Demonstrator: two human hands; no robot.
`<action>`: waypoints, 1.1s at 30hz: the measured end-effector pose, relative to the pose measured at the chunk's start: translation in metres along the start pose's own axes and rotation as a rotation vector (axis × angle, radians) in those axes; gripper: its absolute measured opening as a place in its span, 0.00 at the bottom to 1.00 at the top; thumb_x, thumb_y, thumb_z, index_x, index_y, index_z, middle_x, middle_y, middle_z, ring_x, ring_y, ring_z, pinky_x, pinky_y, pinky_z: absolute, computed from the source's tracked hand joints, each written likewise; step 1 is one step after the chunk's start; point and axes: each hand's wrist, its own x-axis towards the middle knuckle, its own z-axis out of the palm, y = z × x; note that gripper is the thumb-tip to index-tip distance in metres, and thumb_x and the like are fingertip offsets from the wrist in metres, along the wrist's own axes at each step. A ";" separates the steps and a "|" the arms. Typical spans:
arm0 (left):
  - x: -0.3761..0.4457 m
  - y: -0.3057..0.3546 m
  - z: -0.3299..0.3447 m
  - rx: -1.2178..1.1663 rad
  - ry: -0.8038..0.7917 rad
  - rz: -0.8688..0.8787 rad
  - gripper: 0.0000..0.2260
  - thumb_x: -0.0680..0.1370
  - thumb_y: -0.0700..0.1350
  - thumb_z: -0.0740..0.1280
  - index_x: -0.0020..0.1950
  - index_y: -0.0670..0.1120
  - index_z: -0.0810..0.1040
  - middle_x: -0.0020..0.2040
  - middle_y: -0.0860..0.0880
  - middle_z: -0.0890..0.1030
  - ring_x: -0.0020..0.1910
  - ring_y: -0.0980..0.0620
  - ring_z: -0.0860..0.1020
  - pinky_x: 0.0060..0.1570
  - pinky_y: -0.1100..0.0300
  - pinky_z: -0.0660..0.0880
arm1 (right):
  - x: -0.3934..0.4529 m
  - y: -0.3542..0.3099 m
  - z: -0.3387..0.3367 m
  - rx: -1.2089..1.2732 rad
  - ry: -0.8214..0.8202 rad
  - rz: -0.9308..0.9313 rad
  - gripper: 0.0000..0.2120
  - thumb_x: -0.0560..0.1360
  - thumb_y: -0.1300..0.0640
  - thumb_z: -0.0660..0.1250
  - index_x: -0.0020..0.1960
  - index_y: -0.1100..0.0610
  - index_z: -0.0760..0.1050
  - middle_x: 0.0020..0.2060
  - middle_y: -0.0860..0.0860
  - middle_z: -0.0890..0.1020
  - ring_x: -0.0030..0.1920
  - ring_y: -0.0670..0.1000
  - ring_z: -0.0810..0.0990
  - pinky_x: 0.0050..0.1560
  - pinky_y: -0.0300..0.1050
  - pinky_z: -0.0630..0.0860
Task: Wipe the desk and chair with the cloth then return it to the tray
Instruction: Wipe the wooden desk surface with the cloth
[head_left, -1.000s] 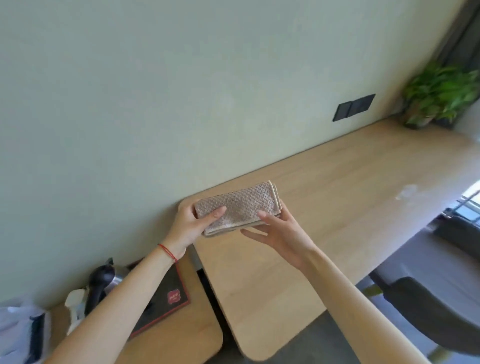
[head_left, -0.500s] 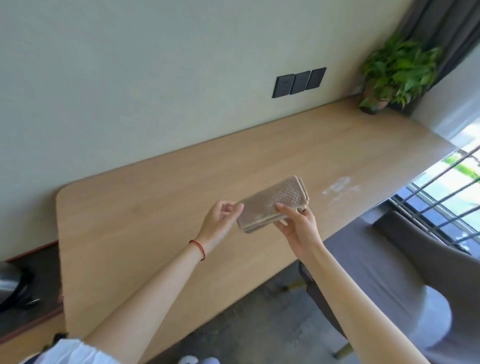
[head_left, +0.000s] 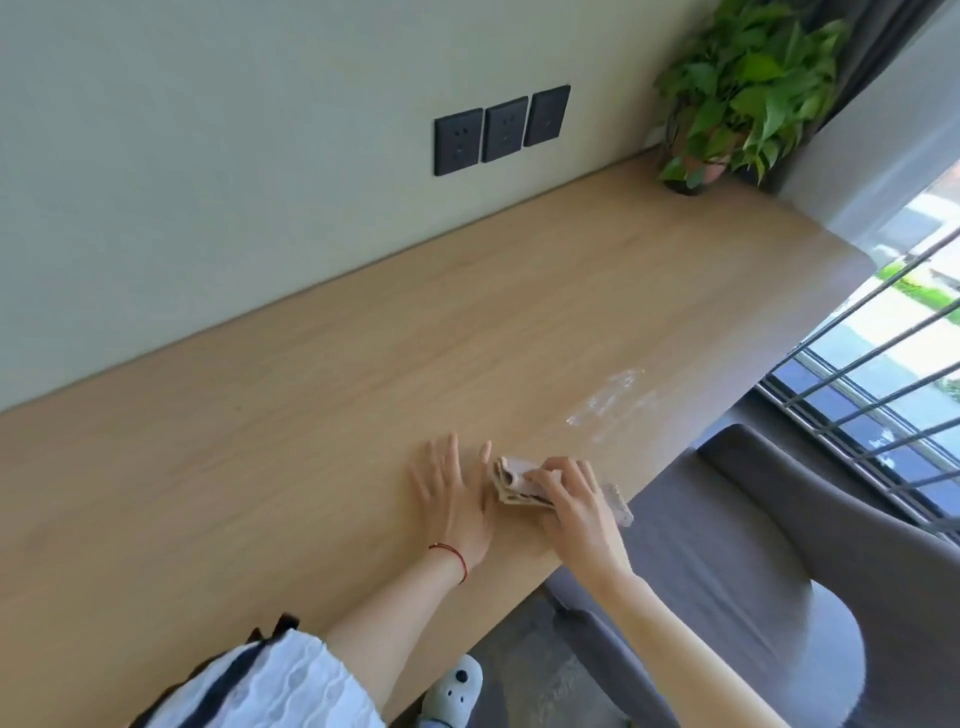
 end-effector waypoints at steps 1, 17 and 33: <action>0.001 0.002 0.005 0.074 -0.013 -0.021 0.31 0.79 0.53 0.54 0.76 0.57 0.39 0.77 0.41 0.39 0.75 0.35 0.39 0.70 0.33 0.41 | -0.005 0.006 0.006 -0.044 -0.076 -0.038 0.19 0.63 0.69 0.71 0.53 0.57 0.77 0.52 0.56 0.79 0.50 0.54 0.72 0.42 0.49 0.78; 0.009 0.006 0.027 0.271 0.123 -0.077 0.37 0.73 0.64 0.58 0.76 0.56 0.44 0.78 0.43 0.45 0.76 0.37 0.40 0.69 0.31 0.41 | 0.006 0.084 0.029 0.051 -0.206 -0.353 0.19 0.81 0.54 0.56 0.70 0.53 0.68 0.71 0.51 0.69 0.73 0.56 0.64 0.71 0.55 0.66; 0.005 0.011 0.022 0.187 0.214 -0.086 0.23 0.77 0.55 0.54 0.71 0.50 0.67 0.77 0.46 0.59 0.77 0.42 0.51 0.72 0.35 0.47 | 0.044 0.088 0.030 0.165 -0.243 -0.296 0.20 0.78 0.64 0.61 0.69 0.54 0.71 0.71 0.52 0.70 0.75 0.57 0.60 0.74 0.54 0.59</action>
